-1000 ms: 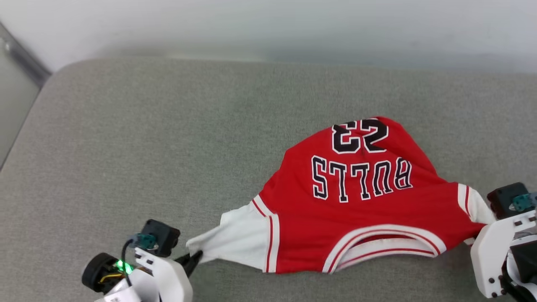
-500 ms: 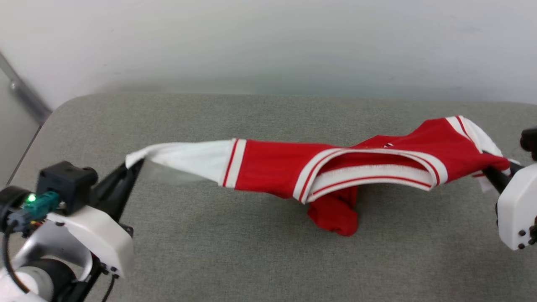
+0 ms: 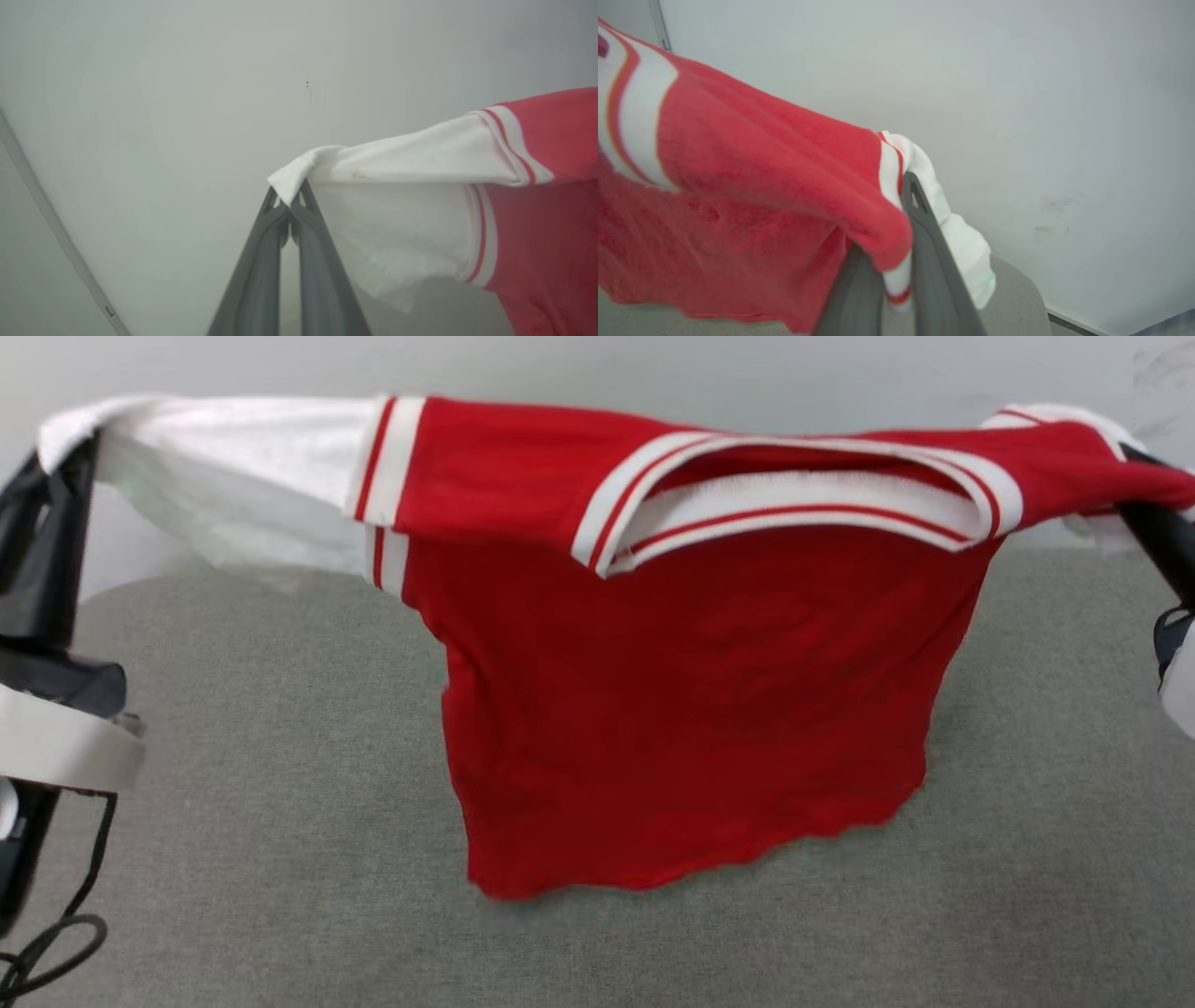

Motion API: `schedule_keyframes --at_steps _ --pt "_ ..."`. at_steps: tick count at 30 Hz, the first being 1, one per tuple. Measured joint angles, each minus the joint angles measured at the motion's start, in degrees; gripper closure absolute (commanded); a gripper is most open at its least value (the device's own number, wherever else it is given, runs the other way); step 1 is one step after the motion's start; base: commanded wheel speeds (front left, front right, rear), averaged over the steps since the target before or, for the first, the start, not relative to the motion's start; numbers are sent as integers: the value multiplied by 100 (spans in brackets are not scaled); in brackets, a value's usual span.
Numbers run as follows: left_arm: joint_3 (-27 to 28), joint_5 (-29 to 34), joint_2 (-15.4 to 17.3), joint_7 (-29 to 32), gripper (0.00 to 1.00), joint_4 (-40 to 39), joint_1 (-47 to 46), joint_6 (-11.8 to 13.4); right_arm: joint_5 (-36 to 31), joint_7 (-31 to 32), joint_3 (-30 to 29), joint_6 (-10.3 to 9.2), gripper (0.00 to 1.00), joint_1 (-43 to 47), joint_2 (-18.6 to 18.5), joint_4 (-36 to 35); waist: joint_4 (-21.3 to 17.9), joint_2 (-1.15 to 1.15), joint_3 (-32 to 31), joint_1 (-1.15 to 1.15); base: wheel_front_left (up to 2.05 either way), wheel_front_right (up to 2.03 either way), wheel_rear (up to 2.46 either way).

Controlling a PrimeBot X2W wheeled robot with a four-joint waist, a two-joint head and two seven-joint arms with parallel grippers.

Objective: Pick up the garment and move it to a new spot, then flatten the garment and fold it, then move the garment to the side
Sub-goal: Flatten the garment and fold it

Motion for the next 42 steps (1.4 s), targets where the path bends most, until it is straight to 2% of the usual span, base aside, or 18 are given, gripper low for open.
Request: schedule_keyframes --at_steps 12,17,22,27,32,37,42 --pt "203 18 89 -207 100 252 -1226 -56 -203 132 288 1 100 -1419 -60 322 -79 0 441 0 0 0 0" --pt "66 -71 181 -209 100 611 -2090 -367 -437 143 509 0 100 -2321 -178 630 -86 0 931 0 0 0 0" --pt "-216 -46 171 -247 100 1249 -3130 -682 -754 -104 759 0 100 -3316 -225 1113 -85 0 1574 1 0 0 0" --pt "-554 75 -66 -383 100 2116 -4517 -1000 -1056 -483 981 0 100 -4355 -168 1833 -59 0 2259 1 0 0 0" --pt "-883 367 -432 -738 100 3237 -6007 -1205 -1532 -1180 1147 1 100 -5408 -94 2679 -5 0 2861 2 0 0 0" --pt "-1105 575 -783 -1116 100 4200 -6998 -1278 -1950 -1796 1185 1 100 -6151 176 3548 67 0 3303 2 0 0 0" --pt "-1247 661 -1067 -1482 100 4923 -7417 -1301 -2323 -2369 1144 1 100 -6589 415 4286 160 0 3622 2 0 0 0"
